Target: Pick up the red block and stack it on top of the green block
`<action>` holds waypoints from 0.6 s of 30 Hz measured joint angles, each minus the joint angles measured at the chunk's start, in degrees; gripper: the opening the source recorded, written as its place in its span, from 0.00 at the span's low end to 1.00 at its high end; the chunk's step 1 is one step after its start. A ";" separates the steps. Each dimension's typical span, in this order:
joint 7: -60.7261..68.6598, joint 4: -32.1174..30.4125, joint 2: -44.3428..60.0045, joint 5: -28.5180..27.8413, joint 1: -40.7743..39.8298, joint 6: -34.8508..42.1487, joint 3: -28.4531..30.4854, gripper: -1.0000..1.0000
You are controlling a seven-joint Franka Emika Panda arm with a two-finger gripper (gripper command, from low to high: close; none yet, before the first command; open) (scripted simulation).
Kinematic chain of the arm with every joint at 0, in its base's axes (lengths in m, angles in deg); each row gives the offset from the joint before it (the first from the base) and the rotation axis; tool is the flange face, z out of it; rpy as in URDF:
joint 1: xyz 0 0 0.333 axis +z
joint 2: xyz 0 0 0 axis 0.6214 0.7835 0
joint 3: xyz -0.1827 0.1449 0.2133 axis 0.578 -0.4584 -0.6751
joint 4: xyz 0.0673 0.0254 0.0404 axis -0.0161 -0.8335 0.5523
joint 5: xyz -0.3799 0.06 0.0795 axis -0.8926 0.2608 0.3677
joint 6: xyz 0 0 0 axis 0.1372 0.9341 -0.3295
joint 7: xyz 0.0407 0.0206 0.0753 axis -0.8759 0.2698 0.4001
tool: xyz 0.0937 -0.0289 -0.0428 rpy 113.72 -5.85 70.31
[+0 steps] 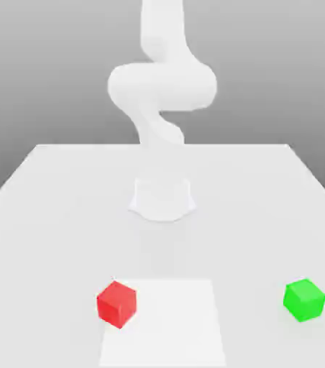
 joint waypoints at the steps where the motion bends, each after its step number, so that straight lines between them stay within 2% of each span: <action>1: -1.01 -1.14 2.31 -0.09 -0.63 -1.27 -0.08 0.50; 18: -15.86 -18.74 37.86 -0.58 -8.24 -20.91 1.32 0.50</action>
